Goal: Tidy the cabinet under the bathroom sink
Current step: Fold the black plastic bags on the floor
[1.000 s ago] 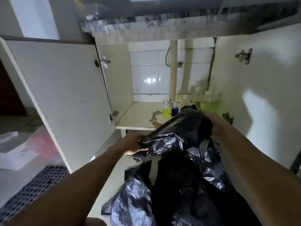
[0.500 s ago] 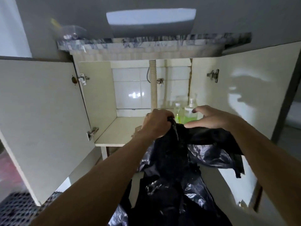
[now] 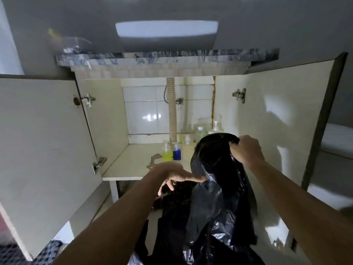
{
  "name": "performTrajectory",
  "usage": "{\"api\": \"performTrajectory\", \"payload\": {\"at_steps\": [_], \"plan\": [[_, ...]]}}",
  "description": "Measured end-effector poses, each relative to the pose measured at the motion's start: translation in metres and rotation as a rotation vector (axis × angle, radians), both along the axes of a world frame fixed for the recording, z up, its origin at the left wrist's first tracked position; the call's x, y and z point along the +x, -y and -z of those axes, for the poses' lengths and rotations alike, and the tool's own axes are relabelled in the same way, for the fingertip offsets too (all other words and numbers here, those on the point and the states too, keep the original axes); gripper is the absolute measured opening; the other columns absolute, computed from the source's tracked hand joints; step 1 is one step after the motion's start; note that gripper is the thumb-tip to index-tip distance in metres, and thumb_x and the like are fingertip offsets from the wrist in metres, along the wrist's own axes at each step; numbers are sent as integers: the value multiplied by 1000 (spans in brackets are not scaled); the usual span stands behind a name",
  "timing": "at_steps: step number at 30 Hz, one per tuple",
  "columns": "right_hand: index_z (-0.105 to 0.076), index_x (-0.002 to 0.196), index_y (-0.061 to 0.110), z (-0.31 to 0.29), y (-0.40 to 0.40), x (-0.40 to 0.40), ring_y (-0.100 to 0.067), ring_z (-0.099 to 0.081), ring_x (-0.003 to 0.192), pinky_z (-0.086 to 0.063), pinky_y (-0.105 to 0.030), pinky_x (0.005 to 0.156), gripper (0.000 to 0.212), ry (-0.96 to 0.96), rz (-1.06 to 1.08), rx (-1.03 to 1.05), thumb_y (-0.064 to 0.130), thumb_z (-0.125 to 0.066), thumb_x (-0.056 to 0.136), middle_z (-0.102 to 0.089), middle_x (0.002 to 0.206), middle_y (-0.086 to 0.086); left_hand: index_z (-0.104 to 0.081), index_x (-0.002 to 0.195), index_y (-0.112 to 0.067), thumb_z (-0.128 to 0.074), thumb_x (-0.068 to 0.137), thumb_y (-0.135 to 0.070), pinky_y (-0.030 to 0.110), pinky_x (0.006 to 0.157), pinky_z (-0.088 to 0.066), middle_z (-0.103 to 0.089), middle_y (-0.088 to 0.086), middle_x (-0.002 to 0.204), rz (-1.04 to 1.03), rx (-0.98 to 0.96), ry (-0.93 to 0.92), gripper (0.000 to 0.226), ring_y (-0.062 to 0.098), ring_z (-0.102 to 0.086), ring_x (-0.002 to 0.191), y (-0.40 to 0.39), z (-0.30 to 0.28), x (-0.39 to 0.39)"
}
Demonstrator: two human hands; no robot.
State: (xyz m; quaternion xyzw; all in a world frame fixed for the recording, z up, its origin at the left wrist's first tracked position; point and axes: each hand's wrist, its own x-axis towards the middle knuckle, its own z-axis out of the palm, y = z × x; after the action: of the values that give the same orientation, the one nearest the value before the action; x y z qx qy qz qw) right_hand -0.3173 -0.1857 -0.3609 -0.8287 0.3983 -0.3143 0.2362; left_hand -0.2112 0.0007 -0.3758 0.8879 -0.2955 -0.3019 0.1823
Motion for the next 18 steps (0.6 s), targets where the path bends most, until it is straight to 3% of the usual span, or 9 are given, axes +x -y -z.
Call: {"api": "performTrajectory", "payload": {"at_steps": [2,4,6,8,11,13,15,18], "plan": [[-56,81,3,1,-2,2,-31,-56,74,-43,-29,66,30,-5,-3,20,31,-51,91,-57,79,-12,-28,146,-9,-70,65,-69,64,90,-44,-42,22,144,42,179,-106,109,34,-51,125,-7,5,-2],[-53,72,3,-1,-8,6,-28,-53,64,-40,-28,58,31,14,-36,48,27,-50,90,-56,73,-11,-33,145,-13,-70,67,-68,53,86,-48,-43,18,145,107,262,-50,102,32,-49,128,-6,9,-6],[-48,63,6,-5,-15,9,-22,-48,55,-35,-27,49,30,39,-95,87,23,-49,88,-53,64,-7,-33,146,-15,-67,74,-64,40,80,-45,-38,11,149,136,223,31,94,29,-43,133,-4,11,-14],[-47,61,7,-9,-22,11,-18,-46,53,-34,-25,47,28,59,-150,112,20,-47,87,-51,62,-5,-31,147,-15,-64,76,-64,40,88,-45,-34,7,152,93,124,-21,92,28,-38,136,0,15,-15],[-49,63,7,-13,-29,12,-17,-48,55,-36,-25,48,28,85,-191,111,20,-45,88,-52,64,-5,-32,146,-14,-61,71,-72,58,97,-44,-34,7,152,3,0,-179,99,28,-38,136,4,21,-11],[-49,65,6,-13,-28,11,-17,-46,54,-35,-25,48,28,96,-218,134,20,-46,89,-51,64,-4,-37,144,-12,-60,78,-65,54,94,-49,-38,8,150,-61,-157,-170,88,30,-42,132,5,23,-7],[-50,66,6,-12,-23,8,-18,-46,54,-35,-26,49,28,104,-241,165,21,-49,89,-50,63,-4,-42,139,-13,-58,90,-47,46,87,-53,-45,10,142,-134,-393,-129,62,30,-52,116,4,24,-4],[-54,69,7,-9,-13,2,-21,-51,61,-36,-28,53,24,91,-221,209,23,-55,87,-54,67,-6,-55,127,-6,-55,95,-23,36,89,-47,-58,17,127,-213,-615,50,36,24,-55,103,2,21,5]]}}
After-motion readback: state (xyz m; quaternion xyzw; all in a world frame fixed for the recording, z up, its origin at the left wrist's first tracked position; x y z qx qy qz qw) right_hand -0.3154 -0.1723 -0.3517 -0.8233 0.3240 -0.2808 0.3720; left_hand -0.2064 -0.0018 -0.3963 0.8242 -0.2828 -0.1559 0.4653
